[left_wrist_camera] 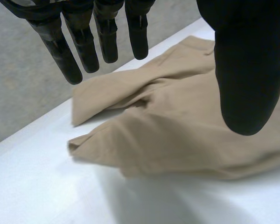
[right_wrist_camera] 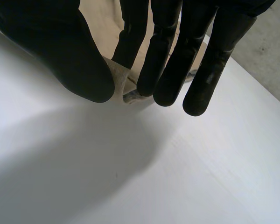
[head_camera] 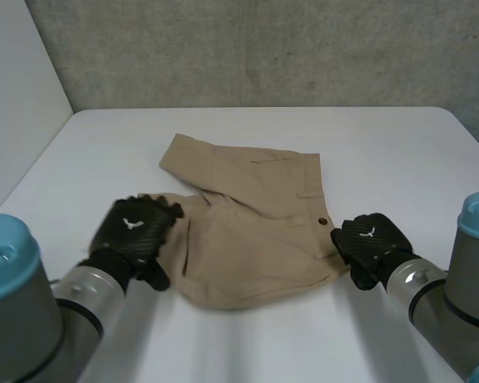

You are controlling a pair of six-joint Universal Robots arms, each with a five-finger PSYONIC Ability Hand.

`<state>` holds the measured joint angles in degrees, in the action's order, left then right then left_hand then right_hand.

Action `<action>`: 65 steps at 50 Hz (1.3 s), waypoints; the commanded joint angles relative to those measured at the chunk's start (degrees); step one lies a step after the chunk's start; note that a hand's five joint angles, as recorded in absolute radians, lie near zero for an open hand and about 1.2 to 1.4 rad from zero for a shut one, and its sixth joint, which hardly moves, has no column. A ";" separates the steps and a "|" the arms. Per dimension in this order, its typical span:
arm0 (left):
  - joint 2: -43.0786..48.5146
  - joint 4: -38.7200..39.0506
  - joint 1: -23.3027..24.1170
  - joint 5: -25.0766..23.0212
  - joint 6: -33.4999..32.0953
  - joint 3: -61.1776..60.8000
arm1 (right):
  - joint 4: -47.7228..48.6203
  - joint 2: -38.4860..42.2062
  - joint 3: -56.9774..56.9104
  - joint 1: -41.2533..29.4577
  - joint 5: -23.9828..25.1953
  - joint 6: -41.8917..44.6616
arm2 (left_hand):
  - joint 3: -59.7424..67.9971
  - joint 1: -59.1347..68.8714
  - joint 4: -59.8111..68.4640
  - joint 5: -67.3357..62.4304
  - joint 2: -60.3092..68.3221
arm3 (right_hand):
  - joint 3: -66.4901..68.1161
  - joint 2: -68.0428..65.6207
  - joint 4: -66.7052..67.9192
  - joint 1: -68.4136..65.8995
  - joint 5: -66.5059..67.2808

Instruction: Fold the shorts.

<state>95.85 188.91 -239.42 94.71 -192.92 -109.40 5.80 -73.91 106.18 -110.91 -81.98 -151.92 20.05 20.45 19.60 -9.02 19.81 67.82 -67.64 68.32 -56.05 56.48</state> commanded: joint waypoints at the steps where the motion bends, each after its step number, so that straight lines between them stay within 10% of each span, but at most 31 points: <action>1: -0.14 -0.03 -9.99 -8.81 -0.35 -0.73 | 0.53 0.17 0.52 2.46 2.35 -3.30 | 0.59 0.19 1.04 -1.62 0.83 | 12.18 -12.36 11.68 -23.95 13.52; 13: 7.23 0.06 -24.85 -31.94 -0.70 -1.17 | 0.88 0.26 1.05 3.07 3.49 -3.65 | 14.69 14.29 15.13 -15.71 14.93 | 12.18 -12.36 11.68 -23.95 13.52; 40: -8.04 -5.56 -31.02 -41.89 -0.70 -12.33 | 1.50 0.52 1.75 4.48 3.49 -3.65 | 26.50 26.09 26.94 -27.52 26.74 | 12.18 -12.36 11.68 -23.95 13.52; 65: 1.62 -6.98 -31.02 -40.92 -11.95 -13.66 | 1.41 0.70 2.37 4.30 3.58 -3.65 | 23.82 23.41 24.26 -24.84 24.06 | 12.18 -12.36 11.68 -23.95 13.52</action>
<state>94.01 181.43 -270.51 53.78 -204.92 -124.82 7.26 -73.23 108.34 -106.61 -78.42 -155.57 42.39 41.78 42.31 -32.53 42.18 67.83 -67.64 68.32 -56.05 56.45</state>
